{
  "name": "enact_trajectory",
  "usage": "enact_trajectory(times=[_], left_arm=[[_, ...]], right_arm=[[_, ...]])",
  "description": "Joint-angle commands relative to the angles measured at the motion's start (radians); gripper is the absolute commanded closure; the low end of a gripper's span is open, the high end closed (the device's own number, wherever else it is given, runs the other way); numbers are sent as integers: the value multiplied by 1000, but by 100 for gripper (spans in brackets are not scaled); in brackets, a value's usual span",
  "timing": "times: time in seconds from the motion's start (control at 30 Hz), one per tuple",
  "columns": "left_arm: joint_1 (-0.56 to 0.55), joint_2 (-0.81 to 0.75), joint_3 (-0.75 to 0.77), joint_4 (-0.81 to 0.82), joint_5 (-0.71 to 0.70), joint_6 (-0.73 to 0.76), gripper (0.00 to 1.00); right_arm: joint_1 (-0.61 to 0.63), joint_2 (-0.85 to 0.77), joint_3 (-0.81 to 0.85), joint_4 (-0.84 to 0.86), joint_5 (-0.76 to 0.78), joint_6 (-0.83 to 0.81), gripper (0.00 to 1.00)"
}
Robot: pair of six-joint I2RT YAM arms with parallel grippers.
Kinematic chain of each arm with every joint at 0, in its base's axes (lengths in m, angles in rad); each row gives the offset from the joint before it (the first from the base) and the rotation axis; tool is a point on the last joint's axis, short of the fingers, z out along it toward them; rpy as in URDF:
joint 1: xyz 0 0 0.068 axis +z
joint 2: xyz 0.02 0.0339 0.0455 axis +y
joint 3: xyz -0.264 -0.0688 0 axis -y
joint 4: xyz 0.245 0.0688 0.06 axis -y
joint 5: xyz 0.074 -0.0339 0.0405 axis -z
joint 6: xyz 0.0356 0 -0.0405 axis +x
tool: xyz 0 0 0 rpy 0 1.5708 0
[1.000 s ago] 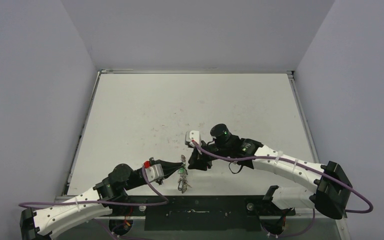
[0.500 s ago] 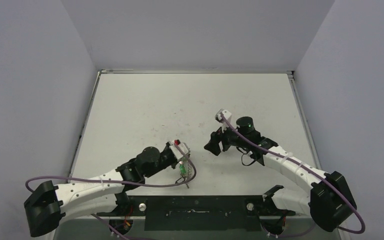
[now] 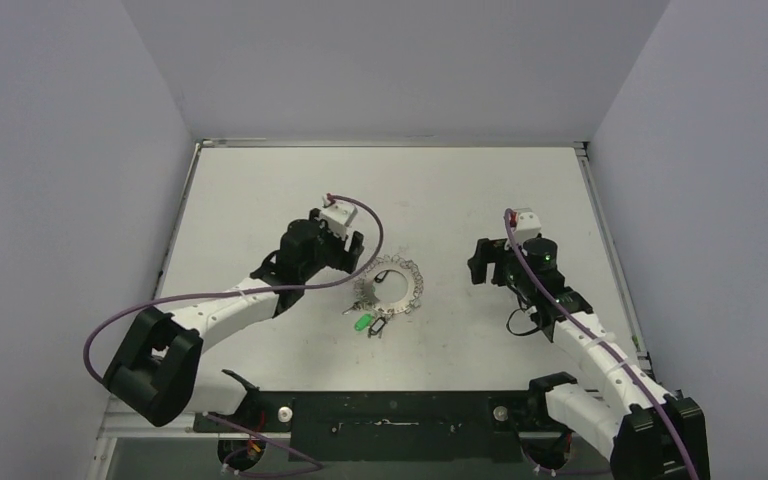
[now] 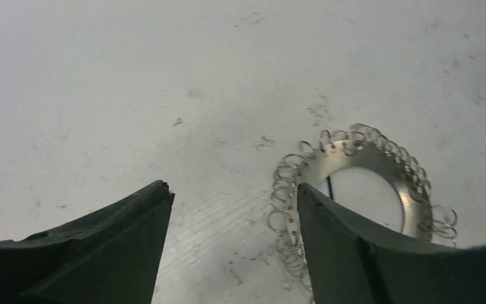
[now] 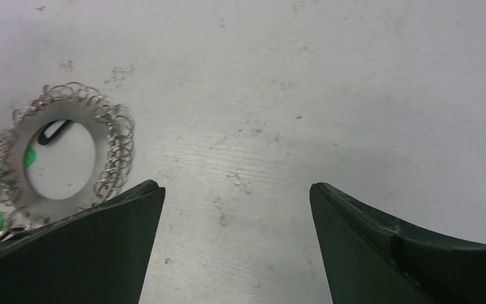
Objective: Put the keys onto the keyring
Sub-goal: Place the keyring at the center of the board, then reset both arms
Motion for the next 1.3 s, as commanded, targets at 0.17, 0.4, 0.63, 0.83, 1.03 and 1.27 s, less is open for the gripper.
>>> enact_trajectory(times=[0.17, 0.4, 0.63, 0.83, 1.03, 1.27], left_arm=[[314, -158, -75, -42, -220, -161, 3], [426, -190, -205, -38, -370, -62, 3], [483, -1, -293, 279, -314, -7, 3], [572, 177, -316, 574, -172, 13, 3], [640, 252, -369, 740, -38, 12, 3], [640, 254, -342, 691, -79, 2, 3]], right_arm=[[-8, -89, -74, 84, 523, -48, 0], [-14, -22, -212, 407, 647, -95, 0], [-61, 254, -197, 600, 675, -72, 0], [-88, 370, -227, 878, 660, -91, 0], [-101, 625, -207, 1116, 619, -140, 0], [-90, 653, -125, 992, 612, -158, 0]])
